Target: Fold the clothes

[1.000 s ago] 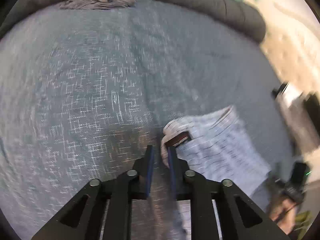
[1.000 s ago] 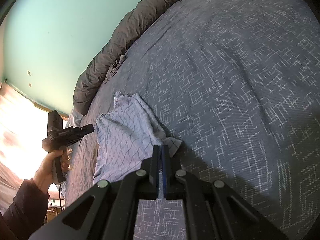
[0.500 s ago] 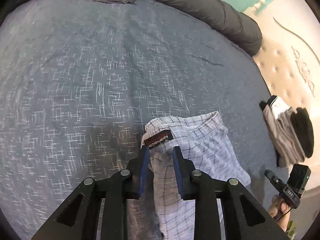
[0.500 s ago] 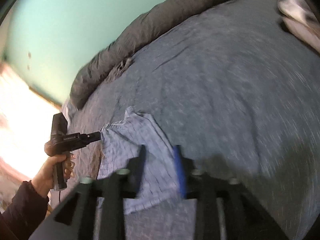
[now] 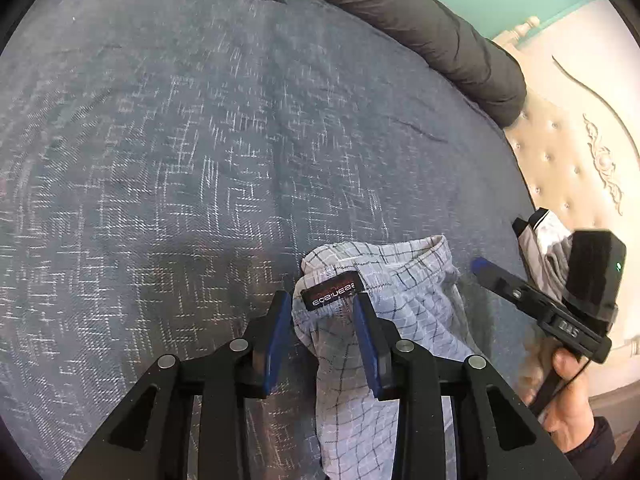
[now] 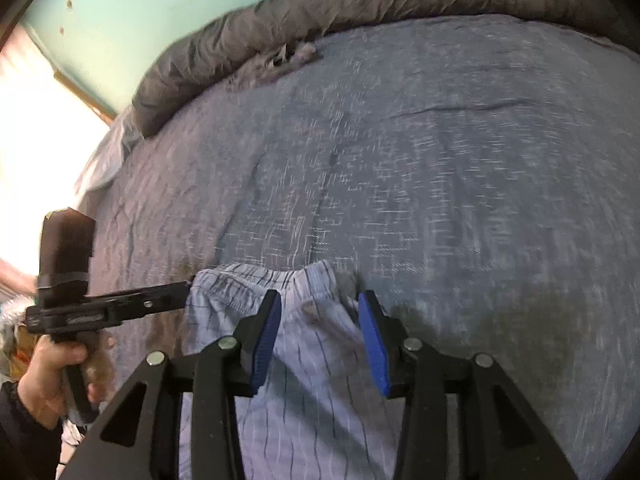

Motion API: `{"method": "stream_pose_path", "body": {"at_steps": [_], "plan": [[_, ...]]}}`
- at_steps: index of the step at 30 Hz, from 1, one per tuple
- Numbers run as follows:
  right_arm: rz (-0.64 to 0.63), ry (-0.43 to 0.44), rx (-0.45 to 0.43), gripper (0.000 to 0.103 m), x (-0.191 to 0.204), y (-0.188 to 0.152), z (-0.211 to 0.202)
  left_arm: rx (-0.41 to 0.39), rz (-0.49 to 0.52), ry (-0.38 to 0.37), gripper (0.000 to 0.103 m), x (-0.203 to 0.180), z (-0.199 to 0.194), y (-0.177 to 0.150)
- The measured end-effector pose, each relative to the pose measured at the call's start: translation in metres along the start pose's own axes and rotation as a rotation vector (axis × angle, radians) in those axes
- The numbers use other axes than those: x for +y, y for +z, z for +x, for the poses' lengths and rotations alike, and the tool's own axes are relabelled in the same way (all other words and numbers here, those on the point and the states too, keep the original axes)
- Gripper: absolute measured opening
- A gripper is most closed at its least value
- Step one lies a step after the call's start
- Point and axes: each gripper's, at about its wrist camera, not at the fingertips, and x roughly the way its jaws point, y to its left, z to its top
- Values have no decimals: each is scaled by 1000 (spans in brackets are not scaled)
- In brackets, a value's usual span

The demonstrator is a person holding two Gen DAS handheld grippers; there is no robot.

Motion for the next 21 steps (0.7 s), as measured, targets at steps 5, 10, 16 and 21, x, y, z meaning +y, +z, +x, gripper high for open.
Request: {"method": "stream_pose_path", "body": {"at_steps": [5,10,16,21], "plan": [[-7,-3,19,22,-5,7,18,0,67,10,4,-10,11,3],[-14,-21,24,8,-7,10,23,-6,77,7,0,-6,1,7],[25,-50,-16,6,-25,18,12,-24,58,18,0,5,-11,5],[-11,-29,22,6,-19,17,15,-22,-3,-15,0,13,-12,-1]]}}
